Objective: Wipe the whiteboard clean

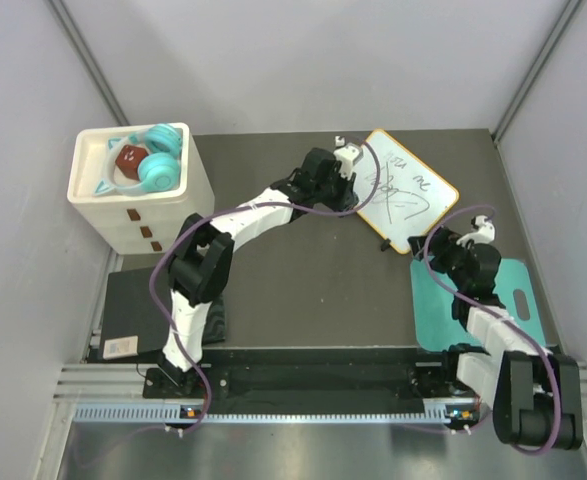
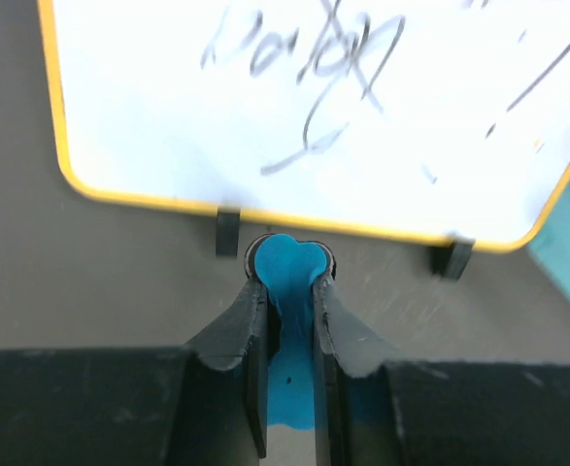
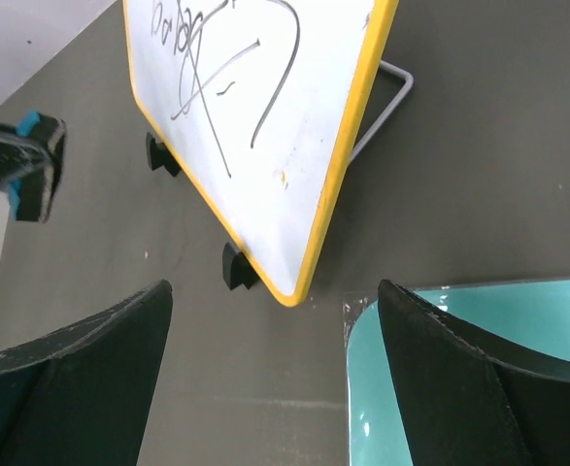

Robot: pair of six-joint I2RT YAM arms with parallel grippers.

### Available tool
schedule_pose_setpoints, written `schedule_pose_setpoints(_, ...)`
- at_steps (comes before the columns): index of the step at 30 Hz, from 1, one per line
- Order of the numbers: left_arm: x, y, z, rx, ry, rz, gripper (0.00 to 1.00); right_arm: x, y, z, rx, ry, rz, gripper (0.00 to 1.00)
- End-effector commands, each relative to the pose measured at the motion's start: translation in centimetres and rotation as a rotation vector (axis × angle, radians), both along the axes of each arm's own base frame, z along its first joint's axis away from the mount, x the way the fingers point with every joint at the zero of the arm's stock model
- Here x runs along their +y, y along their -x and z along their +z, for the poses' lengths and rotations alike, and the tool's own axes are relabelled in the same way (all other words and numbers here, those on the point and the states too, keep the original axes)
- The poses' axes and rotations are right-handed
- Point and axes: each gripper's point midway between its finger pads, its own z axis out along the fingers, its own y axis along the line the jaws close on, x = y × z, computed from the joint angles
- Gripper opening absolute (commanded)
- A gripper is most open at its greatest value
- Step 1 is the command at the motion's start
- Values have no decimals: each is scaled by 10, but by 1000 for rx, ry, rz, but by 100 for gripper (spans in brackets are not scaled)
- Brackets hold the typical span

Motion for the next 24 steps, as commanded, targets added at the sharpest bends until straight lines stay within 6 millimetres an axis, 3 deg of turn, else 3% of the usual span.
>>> schedule_pose_setpoints(1, -30, -23, 55, -44, 190, 15, 0, -1, -19, 16, -94, -54, -11, 84)
schedule_pose_setpoints(10, -45, -52, 69, -74, 327, 119, 0, 3, -32, -5, -55, -168, 50, 72)
schedule_pose_setpoints(14, -51, -57, 60, -51, 343, 122, 0, 5, -36, -5, -63, -188, 85, 60)
schedule_pose_setpoints(21, -60, -67, 44, -31, 379, 147, 0, 9, -42, -3, -87, -227, 139, 52)
schedule_pose_setpoints(24, -61, -74, 33, -38, 358, 186, 0, 9, -44, -4, -85, -237, 151, 43)
